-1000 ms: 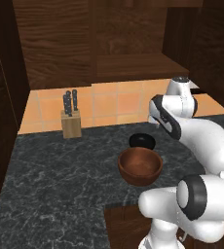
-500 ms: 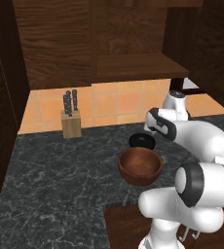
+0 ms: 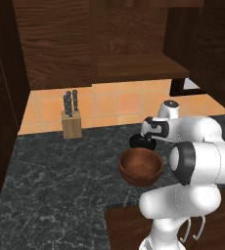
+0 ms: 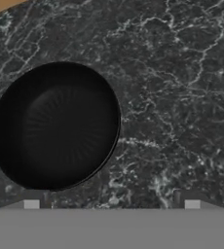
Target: Pick up the bowls on the counter and stack them on top of one another in the open cabinet. Place the smaller bowl on top of the larger bowl.
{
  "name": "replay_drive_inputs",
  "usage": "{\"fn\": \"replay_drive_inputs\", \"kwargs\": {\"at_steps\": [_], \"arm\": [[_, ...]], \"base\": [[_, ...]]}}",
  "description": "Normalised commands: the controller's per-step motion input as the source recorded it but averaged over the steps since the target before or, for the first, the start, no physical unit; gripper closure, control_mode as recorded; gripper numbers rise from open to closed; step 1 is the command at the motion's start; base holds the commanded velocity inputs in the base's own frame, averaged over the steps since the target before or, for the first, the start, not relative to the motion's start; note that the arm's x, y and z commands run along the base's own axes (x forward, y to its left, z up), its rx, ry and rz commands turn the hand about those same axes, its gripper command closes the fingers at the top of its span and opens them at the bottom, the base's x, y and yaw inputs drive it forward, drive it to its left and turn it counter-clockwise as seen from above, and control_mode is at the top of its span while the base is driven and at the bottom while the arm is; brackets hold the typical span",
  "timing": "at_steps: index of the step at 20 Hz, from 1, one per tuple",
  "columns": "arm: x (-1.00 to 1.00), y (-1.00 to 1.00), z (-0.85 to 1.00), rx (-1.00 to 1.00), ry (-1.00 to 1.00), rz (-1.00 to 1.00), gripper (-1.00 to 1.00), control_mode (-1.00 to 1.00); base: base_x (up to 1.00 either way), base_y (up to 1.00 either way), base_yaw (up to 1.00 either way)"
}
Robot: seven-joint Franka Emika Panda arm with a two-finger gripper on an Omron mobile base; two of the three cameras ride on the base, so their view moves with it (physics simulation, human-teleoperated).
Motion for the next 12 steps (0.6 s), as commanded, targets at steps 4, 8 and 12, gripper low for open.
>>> {"fn": "replay_drive_inputs", "kwargs": {"at_steps": [4,8,12], "arm": [[0.25,0.0,-0.39,0.0,0.0,0.0,-1.0,-1.0],[0.25,0.0,-0.4,0.0,0.0,0.0,-1.0,-1.0],[0.29,0.0,-0.4,0.0,0.0,0.0,-1.0,-1.0]], "base": [[0.0,0.0,0.0],[0.0,0.0,0.0],[0.0,0.0,0.0]]}}
